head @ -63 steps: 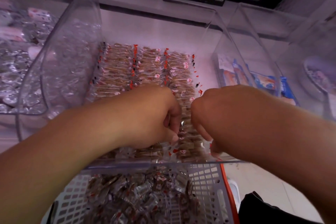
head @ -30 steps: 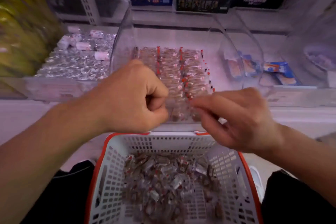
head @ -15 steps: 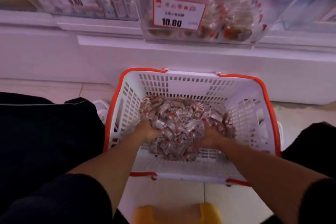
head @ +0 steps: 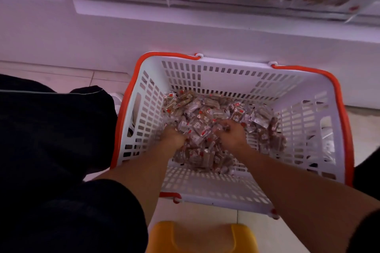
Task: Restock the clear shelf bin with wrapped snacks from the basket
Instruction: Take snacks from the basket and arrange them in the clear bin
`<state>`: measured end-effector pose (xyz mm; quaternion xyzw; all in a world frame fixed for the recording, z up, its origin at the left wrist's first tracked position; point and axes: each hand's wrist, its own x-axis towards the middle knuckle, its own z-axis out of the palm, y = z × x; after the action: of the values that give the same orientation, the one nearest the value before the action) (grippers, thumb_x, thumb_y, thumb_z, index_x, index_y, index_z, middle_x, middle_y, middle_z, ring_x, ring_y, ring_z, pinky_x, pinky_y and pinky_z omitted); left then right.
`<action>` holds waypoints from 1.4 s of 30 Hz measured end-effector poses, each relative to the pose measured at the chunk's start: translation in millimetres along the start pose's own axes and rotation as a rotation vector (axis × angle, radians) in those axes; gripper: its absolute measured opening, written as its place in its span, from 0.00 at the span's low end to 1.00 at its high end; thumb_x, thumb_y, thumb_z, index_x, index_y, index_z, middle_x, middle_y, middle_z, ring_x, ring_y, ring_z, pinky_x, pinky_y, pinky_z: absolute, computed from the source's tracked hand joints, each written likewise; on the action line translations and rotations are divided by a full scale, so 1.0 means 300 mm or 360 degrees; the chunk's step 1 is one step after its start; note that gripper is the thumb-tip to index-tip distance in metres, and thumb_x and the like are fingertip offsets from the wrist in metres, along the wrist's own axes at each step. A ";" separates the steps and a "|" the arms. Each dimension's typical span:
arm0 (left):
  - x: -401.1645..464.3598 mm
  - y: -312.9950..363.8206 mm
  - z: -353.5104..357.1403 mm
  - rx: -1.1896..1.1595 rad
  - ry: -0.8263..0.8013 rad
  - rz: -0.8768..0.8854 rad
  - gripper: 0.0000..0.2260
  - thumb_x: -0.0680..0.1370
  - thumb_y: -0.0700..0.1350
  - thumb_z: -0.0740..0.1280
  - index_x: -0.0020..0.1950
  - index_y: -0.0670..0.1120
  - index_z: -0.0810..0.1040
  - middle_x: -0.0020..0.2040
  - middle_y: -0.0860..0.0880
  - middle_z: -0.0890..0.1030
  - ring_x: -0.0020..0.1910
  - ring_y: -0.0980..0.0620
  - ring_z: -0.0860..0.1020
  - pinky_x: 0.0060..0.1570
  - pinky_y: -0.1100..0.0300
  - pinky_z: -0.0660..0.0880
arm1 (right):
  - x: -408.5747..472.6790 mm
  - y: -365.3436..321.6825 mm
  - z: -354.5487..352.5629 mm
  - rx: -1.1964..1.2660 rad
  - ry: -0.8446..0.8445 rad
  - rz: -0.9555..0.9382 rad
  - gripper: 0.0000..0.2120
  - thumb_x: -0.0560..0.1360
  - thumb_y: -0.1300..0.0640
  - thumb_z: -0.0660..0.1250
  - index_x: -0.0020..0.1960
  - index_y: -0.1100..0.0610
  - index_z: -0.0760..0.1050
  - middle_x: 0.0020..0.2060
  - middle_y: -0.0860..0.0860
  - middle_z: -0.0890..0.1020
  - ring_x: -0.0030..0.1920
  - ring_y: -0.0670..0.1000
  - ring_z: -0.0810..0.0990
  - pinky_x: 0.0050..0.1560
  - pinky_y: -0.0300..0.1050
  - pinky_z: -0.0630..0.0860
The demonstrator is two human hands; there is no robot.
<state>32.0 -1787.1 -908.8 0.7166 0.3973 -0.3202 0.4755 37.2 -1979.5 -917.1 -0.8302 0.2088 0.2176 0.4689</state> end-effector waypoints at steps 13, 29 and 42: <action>-0.059 0.019 0.027 -0.0252 -0.0335 -0.0099 0.09 0.73 0.38 0.76 0.41 0.40 0.76 0.36 0.44 0.80 0.32 0.51 0.78 0.28 0.60 0.77 | -0.019 -0.149 -0.183 -0.0025 -0.0304 0.0071 0.07 0.75 0.60 0.73 0.42 0.61 0.76 0.37 0.56 0.80 0.33 0.51 0.78 0.34 0.46 0.79; -0.290 0.193 -0.076 -0.0397 -0.0929 0.0240 0.07 0.74 0.42 0.70 0.50 0.43 0.83 0.44 0.45 0.87 0.44 0.46 0.86 0.49 0.48 0.83 | -0.159 -0.300 -0.328 0.0688 -0.0921 0.0123 0.11 0.76 0.63 0.69 0.58 0.64 0.78 0.50 0.59 0.85 0.47 0.52 0.85 0.45 0.44 0.83; -0.957 0.672 -0.434 0.0210 -0.1417 0.0685 0.25 0.68 0.31 0.59 0.65 0.30 0.71 0.60 0.34 0.80 0.59 0.37 0.81 0.49 0.43 0.82 | -0.557 -0.879 -0.696 0.0351 -0.0770 -0.1097 0.06 0.66 0.58 0.76 0.42 0.52 0.83 0.36 0.49 0.84 0.34 0.46 0.83 0.36 0.37 0.79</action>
<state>81.1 -1788.1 -537.8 0.6046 -0.0222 -0.5142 0.6079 80.3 -2012.4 -545.5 -0.7214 -0.1746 0.2130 0.6354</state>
